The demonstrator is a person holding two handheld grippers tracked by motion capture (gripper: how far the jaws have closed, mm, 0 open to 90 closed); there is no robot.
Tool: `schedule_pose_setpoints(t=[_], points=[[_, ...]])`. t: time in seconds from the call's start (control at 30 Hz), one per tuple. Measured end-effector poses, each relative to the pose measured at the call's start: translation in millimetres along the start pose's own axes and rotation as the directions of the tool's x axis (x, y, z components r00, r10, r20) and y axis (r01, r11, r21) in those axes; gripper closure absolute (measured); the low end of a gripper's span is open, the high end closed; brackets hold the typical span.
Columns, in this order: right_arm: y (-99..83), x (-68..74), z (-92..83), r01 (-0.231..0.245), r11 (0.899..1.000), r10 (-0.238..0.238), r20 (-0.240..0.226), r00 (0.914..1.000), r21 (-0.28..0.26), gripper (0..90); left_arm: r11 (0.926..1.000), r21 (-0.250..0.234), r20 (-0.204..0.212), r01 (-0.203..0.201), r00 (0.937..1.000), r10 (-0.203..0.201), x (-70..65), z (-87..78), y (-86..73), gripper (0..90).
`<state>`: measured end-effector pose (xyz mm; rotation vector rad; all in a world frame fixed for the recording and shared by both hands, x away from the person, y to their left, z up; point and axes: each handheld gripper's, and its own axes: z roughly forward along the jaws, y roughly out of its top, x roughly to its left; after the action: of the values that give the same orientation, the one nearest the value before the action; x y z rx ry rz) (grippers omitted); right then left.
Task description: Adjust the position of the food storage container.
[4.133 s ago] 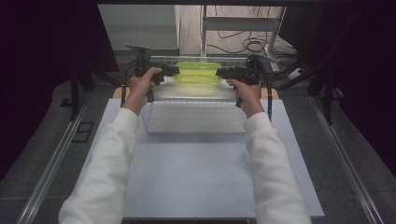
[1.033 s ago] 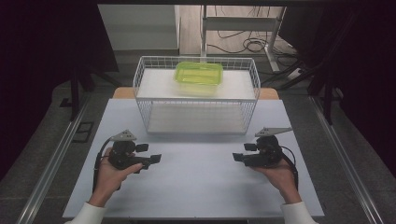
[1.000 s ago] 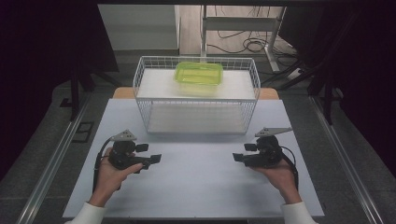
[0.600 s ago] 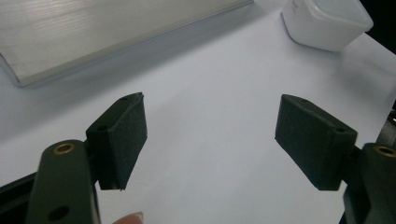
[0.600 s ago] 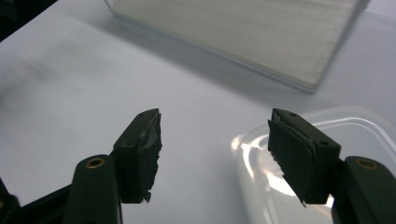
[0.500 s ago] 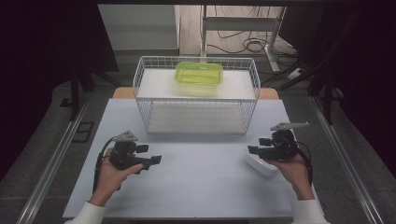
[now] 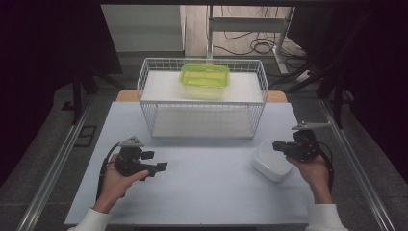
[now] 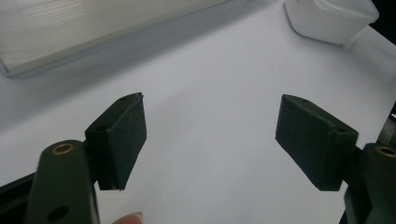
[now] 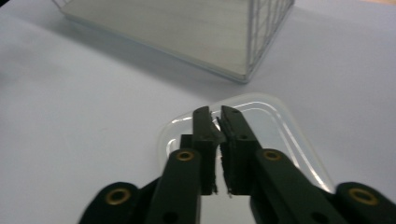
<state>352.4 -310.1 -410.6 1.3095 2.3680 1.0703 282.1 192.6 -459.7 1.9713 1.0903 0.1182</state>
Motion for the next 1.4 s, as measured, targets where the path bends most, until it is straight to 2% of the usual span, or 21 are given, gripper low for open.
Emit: schedule_pose_setpoints(t=[0.13, 0.3, 0.33, 0.4, 0.53, 0.67, 0.77, 0.93, 1.07, 1.13, 1.17, 1.23, 1.4], points=[[3.9, -11.4, 6.0, -0.025, 1.0, 0.025, 0.022, 0.9995, 0.006, 89.0, 1.0, -0.001, 0.001, 0.005, 1.0, -0.005, 1.0, 0.0, 0.3, 24.2], [18.2, -29.0, 23.8, -0.033, 0.997, 0.026, 0.1, 0.9946, 0.069, 89.1, 1.0, 0.001, 0.002, 0.008, 1.0, -0.008, 3.4, 0.5, 0.6, 24.2], [23.9, -36.2, 31.3, -0.029, 0.996, 0.018, 0.119, 0.9927, 0.09, 89.1, 1.0, 0.003, 0.002, 0.007, 1.0, -0.007, 3.8, 0.7, 0.6, 24.2], [25.7, -38.6, 34.7, -0.024, 0.995, 0.011, 0.125, 0.9921, 0.099, 89.2, 1.0, 0.005, 0.004, 0.006, 1.0, -0.006, 4.2, 0.9, 0.7, 24.2], [29.9, -50.1, 53.4, -0.002, 0.989, -0.018, 0.13, 0.9914, 0.148, 89.3, 1.0, 0.007, 0.006, 0.005, 1.0, -0.005, 5.0, 1.2, -0.3, 24.3], [27.5, -57.5, 67.5, 0.028, 0.974, -0.059, 0.13, 0.9898, 0.225, 89.4, 0.9999, 0.013, 0.005, 0.008, 1.0, -0.009, 7.3, 1.4, -1.7, 24.6], [26.7, -59.2, 69.6, 0.048, 0.968, -0.08, 0.12, 0.9895, 0.246, 89.4, 0.9998, 0.014, 0.004, 0.014, 0.9999, -0.014, 8.5, 2.1, -2.3, 24.6], [25.6, -56.5, 68.4, 0.081, 0.96, -0.114, 0.112, 0.9871, 0.268, 89.4, 0.9996, 0.025, 0.006, 0.009, 0.9999, -0.009, 7.8, 5.1, -2.7, 24.6], [24.8, -45.5, 69.4, 0.12, 0.952, -0.149, 0.086, 0.985, 0.282, 89.4, 0.9993, 0.037, 0.013, 0.004, 0.9999, -0.004, 5.7, 7.6, -2.7, 24.7], [24.2, -35.9, 71.1, 0.151, 0.947, -0.177, 0.067, 0.982, 0.284, 89.4, 0.9992, 0.04, 0.014, 0.002, 0.9999, -0.003, 5.1, 8.6, -2.8, 24.7], [23.6, -28.7, 72.6, 0.182, 0.94, -0.204, 0.047, 0.9778, 0.289, 89.4, 0.9991, 0.042, 0.015, 0.001, 0.9999, -0.001, 5.1, 8.8, -2.9, 24.7], [22.5, -19.6, 75.2, 0.212, 0.932, -0.229, 0.024, 0.973, 0.293, 89.4, 0.999, 0.044, 0.017, 0.002, 0.9998, -0.002, 4.8, 9.7, -3.1, 24.6], [20.3, -4.2, 78.8, 0.259, 0.919, -0.267, -0.013, 0.9635, 0.297, 89.4, 0.9987, 0.051, 0.022, 0.001, 0.9998, -0.002, 4.9, 11.1, -3.7, 24.5]])
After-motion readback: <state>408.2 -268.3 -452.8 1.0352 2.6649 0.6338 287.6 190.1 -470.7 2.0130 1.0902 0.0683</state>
